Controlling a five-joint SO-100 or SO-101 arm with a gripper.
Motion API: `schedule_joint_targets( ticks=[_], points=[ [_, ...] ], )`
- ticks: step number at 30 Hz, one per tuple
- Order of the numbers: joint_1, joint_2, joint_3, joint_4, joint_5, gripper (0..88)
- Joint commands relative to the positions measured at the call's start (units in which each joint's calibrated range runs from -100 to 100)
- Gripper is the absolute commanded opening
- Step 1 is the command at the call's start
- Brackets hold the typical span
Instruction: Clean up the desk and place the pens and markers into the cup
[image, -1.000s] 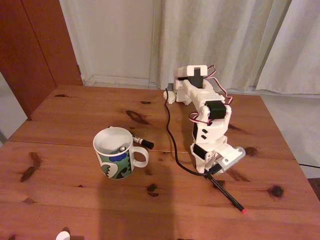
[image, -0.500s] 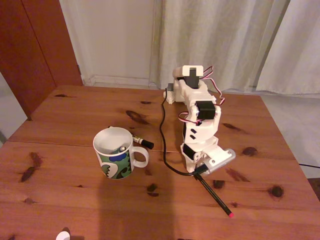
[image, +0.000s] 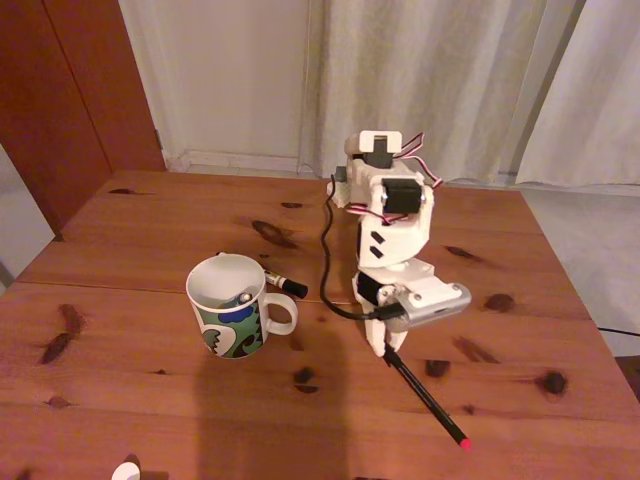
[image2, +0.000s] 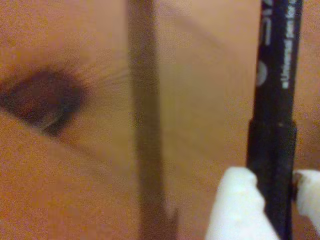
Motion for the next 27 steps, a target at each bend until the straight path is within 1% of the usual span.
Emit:
schedule_joint_targets(
  ticks=[1, 5, 18, 22, 24, 27],
  points=[
    [0.06, -1.35, -6.84, -1.34, -0.77, 0.7],
    [0.30, -1.35, -10.53, -1.26, -1.71, 0.7],
    [2.07, -4.66, -9.90, -2.46, -6.11, 0.7],
    [2.31, -10.12, -4.04, -3.07, -6.68, 0.6],
    [2.63, -12.85, 0.38, -5.22, -7.00, 0.6],
    [2.63, -16.41, 8.94, -11.24, -7.94, 0.6]
  ],
)
